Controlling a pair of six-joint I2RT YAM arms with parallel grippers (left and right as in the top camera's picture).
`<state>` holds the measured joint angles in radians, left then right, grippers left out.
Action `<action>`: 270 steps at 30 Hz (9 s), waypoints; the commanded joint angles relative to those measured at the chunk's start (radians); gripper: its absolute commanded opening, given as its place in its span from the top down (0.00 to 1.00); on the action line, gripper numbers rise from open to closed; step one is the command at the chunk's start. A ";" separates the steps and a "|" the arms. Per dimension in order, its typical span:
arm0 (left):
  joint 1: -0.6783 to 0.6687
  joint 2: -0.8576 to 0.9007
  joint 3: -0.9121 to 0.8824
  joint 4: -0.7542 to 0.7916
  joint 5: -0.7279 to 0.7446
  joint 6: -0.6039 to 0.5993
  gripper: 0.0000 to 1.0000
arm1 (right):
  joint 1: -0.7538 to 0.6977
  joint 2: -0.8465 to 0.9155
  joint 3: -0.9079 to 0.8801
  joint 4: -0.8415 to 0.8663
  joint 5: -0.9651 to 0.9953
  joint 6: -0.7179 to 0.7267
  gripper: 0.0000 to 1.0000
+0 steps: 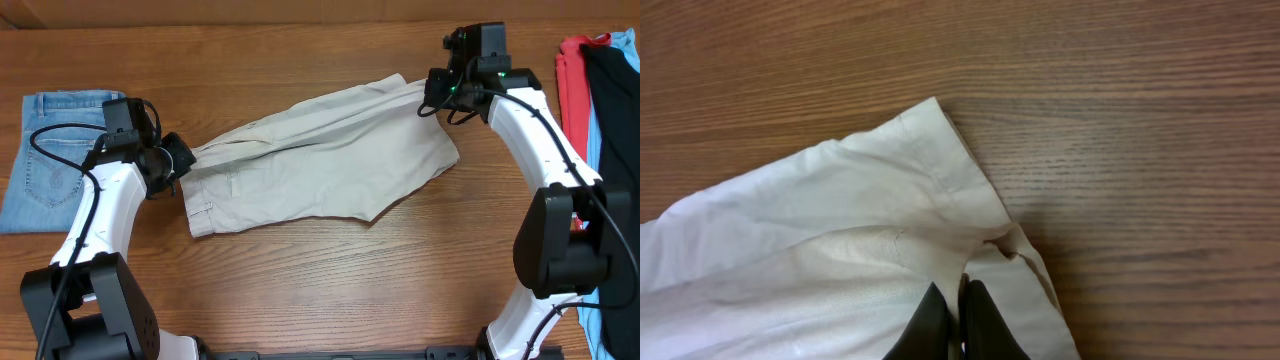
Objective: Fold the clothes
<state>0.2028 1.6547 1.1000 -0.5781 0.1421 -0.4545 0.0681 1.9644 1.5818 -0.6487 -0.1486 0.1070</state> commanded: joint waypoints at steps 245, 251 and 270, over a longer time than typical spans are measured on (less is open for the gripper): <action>-0.097 0.113 -0.128 -0.034 0.021 0.142 0.08 | 0.009 -0.130 0.204 -0.563 0.080 -0.024 0.22; -0.097 0.115 -0.233 0.119 0.114 0.140 0.13 | 0.009 -0.130 0.204 -0.566 0.080 -0.024 0.23; -0.043 0.100 -0.177 0.013 0.058 0.169 0.96 | 0.008 -0.130 0.204 -0.573 0.081 -0.024 0.23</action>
<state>0.1234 1.7298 0.9154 -0.4938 0.2783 -0.3145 0.0837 1.8397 1.7840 -1.2236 -0.0734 0.0780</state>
